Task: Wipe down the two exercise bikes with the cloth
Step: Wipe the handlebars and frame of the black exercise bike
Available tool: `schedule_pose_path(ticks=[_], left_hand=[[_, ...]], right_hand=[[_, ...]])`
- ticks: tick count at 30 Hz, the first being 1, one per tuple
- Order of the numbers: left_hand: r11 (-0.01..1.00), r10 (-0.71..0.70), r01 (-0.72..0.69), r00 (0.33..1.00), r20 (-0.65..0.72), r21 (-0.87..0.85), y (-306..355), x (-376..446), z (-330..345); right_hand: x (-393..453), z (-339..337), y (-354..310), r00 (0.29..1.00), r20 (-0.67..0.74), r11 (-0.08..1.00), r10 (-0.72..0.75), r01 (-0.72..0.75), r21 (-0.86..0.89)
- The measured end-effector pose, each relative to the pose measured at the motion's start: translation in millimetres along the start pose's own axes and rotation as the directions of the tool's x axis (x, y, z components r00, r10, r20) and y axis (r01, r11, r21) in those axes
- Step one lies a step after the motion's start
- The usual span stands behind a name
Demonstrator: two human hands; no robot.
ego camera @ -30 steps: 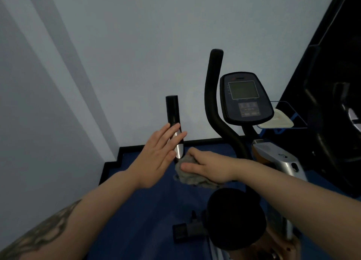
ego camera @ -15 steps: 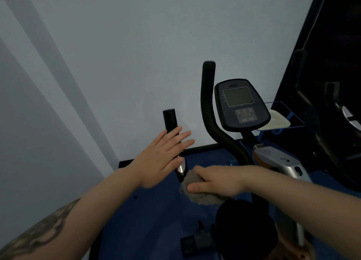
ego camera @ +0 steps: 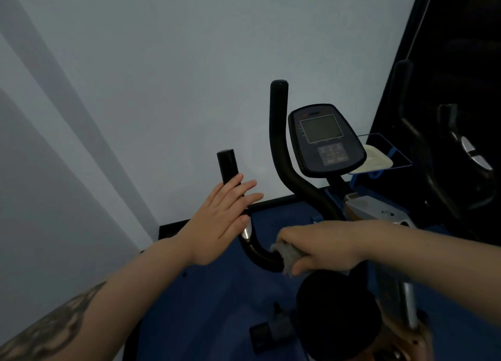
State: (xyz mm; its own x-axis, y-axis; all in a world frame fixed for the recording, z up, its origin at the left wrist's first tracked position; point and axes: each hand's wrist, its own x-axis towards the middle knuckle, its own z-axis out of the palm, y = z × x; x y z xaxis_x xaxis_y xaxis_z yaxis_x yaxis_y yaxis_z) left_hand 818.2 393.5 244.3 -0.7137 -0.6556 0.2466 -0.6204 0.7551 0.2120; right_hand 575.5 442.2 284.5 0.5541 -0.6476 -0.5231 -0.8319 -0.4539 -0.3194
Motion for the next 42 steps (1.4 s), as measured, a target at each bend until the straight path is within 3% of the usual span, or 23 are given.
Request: schedule_pose_path(ticks=[4, 11, 16, 24, 27, 29, 32, 35, 37, 39, 42], left_hand=[[0.999, -0.001, 0.0, 1.0, -0.014, -0.035, -2, 0, 1], [0.999, -0.007, 0.005, 0.999, -0.043, -0.038, -3, 0, 7], [0.996, -0.07, 0.066, 0.996, -0.059, -0.066, 7, -2, 8], [0.96, -0.227, 0.247, 0.962, -0.15, 0.133, -3, 6, -37], [0.962, -0.215, 0.222, 0.975, -0.057, 0.158, -8, 22, -51], [0.972, -0.229, 0.227, 0.973, 0.02, 0.06, -13, 29, -58], [0.96, -0.212, 0.214, 0.977, 0.033, -0.177, -24, 38, -67], [0.949, -0.191, 0.189, 0.981, 0.018, -0.251, -34, 41, -75], [0.916, -0.184, 0.193, 0.981, 0.061, -0.35, -38, 41, -77], [0.89, -0.157, 0.175, 0.985, 0.077, -0.421, -44, 39, -76], [0.888, -0.096, 0.116, 0.993, 0.068, -0.445, -52, 36, -71]], right_hand=[[23, 11, -21, 0.994, -0.114, 0.976, -0.002, 0.027, 0.216], [-1, 13, -4, 0.992, -0.12, 0.992, 0.026, -0.01, 0.126], [26, 27, -38, 0.937, -0.32, 0.958, 0.139, -0.046, 0.283], [36, 31, -37, 0.909, -0.343, 0.893, 0.236, -0.064, 0.445], [48, 29, -46, 0.887, -0.338, 0.804, 0.316, -0.061, 0.591], [56, 26, -51, 0.867, -0.349, 0.722, 0.355, -0.018, 0.691], [70, 20, -60, 0.822, -0.358, 0.471, 0.444, 0.126, 0.873], [91, 3, -70, 0.719, -0.394, 0.274, 0.573, 0.285, 0.919], [102, -12, -73, 0.623, -0.451, 0.285, 0.64, 0.352, 0.891], [105, -14, -72, 0.565, -0.534, 0.372, 0.629, 0.384, 0.845], [98, 9, -73, 0.596, -0.603, 0.535, 0.53, 0.316, 0.783]])
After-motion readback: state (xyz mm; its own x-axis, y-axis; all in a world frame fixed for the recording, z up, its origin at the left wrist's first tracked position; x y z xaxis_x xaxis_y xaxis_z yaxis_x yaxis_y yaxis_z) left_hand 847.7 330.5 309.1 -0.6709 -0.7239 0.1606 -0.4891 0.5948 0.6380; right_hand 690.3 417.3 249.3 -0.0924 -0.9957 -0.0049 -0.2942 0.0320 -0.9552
